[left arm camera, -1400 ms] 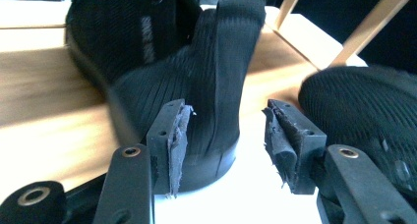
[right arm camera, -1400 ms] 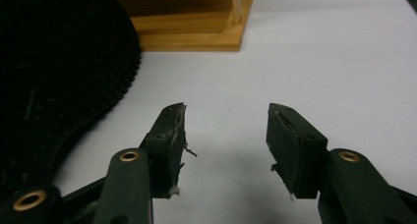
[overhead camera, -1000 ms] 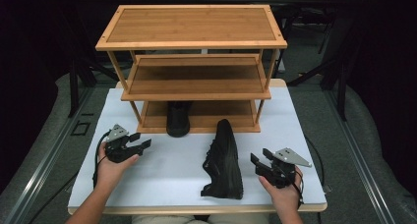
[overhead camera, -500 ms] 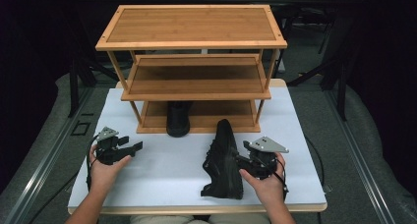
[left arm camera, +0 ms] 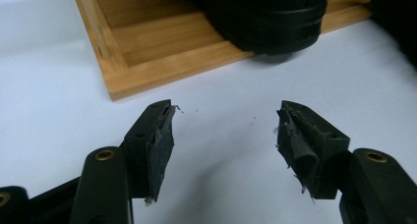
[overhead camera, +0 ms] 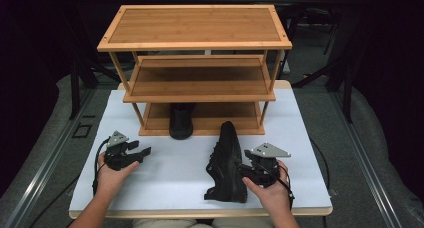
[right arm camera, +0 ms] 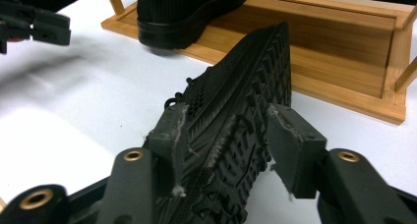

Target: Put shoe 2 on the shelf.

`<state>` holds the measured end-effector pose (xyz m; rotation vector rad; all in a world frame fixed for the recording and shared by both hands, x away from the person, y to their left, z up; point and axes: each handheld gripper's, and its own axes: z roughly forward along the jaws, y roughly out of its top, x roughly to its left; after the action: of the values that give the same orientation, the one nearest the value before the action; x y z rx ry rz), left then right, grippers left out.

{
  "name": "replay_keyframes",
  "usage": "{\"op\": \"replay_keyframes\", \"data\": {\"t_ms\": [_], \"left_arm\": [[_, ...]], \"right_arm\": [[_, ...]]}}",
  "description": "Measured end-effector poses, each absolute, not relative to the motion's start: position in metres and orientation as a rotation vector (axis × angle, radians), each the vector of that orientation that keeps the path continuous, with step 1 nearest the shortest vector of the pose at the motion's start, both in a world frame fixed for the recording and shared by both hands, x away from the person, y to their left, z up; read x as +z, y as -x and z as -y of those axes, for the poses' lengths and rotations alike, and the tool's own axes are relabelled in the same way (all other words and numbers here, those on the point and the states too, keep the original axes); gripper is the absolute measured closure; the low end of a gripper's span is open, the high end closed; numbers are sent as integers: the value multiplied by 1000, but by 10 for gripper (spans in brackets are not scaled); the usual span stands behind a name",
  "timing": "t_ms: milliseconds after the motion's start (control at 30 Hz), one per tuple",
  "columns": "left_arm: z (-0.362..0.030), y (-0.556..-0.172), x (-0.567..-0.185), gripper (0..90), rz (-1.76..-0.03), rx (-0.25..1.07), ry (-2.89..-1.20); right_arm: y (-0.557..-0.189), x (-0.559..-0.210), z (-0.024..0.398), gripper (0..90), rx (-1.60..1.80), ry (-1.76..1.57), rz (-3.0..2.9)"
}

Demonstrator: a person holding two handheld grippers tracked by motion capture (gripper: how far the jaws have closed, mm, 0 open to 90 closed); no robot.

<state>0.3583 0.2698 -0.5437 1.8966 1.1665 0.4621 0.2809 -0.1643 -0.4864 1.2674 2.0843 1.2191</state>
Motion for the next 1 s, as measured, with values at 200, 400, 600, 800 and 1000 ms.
{"op": "replay_keyframes", "data": {"t_ms": [200,400,600,800,1000], "left_arm": [[-274,-358,-543,405,-1191,449,-1848],[-275,-359,-543,405,-1213,429,-1840],[-273,-359,-543,404,-1207,428,-1847],[-274,-360,-544,404,-1216,424,-1846],[-275,-360,-544,404,-1220,420,-1840]], "right_arm": [[-283,-487,159,440,1213,-1289,-2104],[-281,-488,149,399,1177,-1277,-2096],[-287,-498,137,362,1094,-1261,-2134],[-288,-499,143,377,1104,-1276,-2137],[-283,-497,149,398,1105,-1281,-2104]]}}
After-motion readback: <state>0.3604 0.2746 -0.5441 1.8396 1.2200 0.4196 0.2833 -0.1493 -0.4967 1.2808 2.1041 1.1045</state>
